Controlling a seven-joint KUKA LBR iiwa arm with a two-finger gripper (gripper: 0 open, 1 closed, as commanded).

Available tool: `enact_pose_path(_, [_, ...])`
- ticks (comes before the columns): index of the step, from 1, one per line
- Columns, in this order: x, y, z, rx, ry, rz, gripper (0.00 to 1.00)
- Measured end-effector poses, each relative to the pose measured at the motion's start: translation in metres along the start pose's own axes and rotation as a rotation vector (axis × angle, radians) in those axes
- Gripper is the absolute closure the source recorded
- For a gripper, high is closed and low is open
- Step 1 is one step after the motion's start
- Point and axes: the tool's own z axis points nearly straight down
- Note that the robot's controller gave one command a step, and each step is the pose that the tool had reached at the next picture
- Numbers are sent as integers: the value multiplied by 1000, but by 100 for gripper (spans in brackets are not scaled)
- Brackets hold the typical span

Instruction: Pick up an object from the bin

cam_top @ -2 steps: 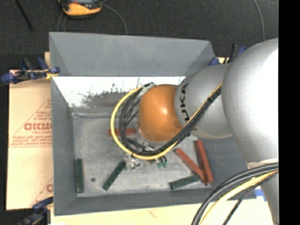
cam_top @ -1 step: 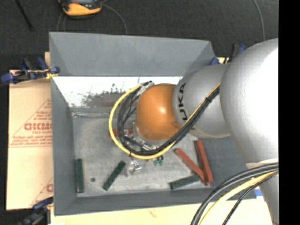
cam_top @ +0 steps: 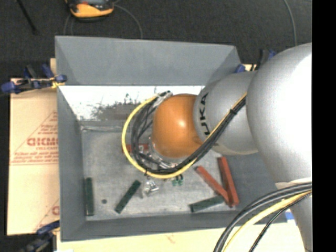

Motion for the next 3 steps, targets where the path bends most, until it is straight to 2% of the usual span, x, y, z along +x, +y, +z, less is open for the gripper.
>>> enact_pose_path(1, [29, 30, -2, 7, 24, -316, 100])
enact_pose_path(2, [29, 30, -2, 6, 24, -315, 100])
enact_pose_path(3, [15, 53, -1, 10, 36, -512, 100])
